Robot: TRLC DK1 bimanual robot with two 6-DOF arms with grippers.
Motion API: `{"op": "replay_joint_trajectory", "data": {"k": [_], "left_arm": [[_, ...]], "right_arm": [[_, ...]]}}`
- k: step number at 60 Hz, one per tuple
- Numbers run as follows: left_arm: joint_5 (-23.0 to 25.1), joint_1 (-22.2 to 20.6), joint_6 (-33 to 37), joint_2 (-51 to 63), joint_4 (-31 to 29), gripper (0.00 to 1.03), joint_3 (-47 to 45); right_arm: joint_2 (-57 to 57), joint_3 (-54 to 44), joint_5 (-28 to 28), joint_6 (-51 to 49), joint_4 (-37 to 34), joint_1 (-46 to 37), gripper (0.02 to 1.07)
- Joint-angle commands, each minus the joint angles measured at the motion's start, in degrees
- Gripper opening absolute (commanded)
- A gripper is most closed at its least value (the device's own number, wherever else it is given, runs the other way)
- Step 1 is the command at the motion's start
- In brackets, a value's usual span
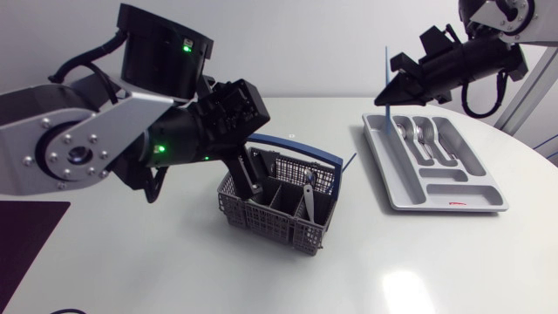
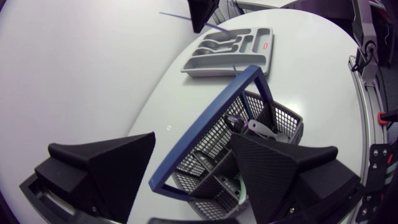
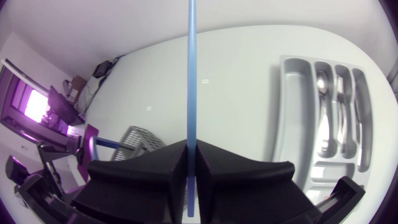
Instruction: Unload the cutlery basket into the drawer organizer.
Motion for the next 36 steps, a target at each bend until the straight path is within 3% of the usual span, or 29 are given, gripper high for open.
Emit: {"op": "replay_joint_trajectory", "data": {"k": [1, 9, 23, 36], "left_arm": [[3.14, 2.74, -1.18, -0.93, -4.21, 0.84, 2.95], [5.6, 5.82, 0.49, -1.19, -10.18, 0.84, 2.77], [10.52, 8.01, 3.22, -3.39, -16.33, 0.84, 1.19], [12.37, 7.31, 3.75, -4.27, -17.92, 0.84, -1.18]], "right_arm": [[0.2, -3.99, 3.66, -5.62, 1.11, -3.36, 0.15], [3.98, -9.44, 12.98, -10.37, 7.79, -6.61, 0.16], [12.94, -13.31, 21.42, -11.78, 16.58, -7.58, 0.17], [18.48, -13.22, 24.05, -10.55, 19.39, -6.43, 0.22]]}}
